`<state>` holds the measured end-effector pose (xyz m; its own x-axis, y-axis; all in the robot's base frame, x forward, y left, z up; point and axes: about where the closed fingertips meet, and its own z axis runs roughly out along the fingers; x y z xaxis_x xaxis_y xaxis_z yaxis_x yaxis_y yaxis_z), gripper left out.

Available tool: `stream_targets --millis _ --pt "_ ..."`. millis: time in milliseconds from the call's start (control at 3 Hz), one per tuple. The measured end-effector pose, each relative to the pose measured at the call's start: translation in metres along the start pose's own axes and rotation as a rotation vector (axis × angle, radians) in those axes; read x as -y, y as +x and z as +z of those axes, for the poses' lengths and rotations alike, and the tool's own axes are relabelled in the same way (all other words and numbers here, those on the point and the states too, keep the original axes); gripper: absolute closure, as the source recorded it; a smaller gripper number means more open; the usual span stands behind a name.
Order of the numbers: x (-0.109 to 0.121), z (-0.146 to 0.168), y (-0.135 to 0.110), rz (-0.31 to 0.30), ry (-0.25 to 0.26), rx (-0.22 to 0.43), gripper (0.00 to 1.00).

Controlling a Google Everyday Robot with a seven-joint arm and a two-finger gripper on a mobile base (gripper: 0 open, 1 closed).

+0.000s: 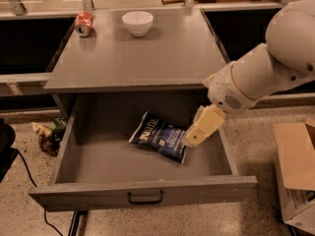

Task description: Pick blue chip bag from top drawer and place on counter

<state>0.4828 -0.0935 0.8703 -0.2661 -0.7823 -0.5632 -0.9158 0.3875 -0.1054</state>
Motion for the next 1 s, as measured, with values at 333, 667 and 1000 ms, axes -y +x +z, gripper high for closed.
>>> stream_targets --millis 333,667,1000 --pt "-0.001 0.025 0.009 0.022 -0.033 -0.002 0.00" --pt "-0.006 0.079 0.024 0.034 -0.069 0.013 0.00" --pt "0.000 0.127 0.030 0.040 -0.049 0.032 0.00"
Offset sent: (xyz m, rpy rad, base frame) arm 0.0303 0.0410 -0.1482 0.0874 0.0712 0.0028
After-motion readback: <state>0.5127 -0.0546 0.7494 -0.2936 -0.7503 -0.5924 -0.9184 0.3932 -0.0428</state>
